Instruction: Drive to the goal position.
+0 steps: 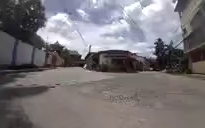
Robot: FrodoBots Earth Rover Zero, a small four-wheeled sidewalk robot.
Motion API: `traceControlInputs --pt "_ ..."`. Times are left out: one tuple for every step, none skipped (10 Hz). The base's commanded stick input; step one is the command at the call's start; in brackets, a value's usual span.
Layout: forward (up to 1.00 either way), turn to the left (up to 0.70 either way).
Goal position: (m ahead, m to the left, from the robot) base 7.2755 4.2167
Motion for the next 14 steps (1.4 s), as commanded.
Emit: traceControlInputs --pt "0.7 0.0" --pt "0.7 0.0" --pt "0.7 0.0" --pt "0.7 0.0" --pt "0.7 0.0" --pt "0.7 0.0" --pt "0.7 0.0" --pt "0.7 0.0" --pt "0.7 0.0" --pt "0.7 0.0" --pt "0.7 0.0" --pt "0.7 0.0" --pt "0.7 0.0" --pt "0.7 0.0"
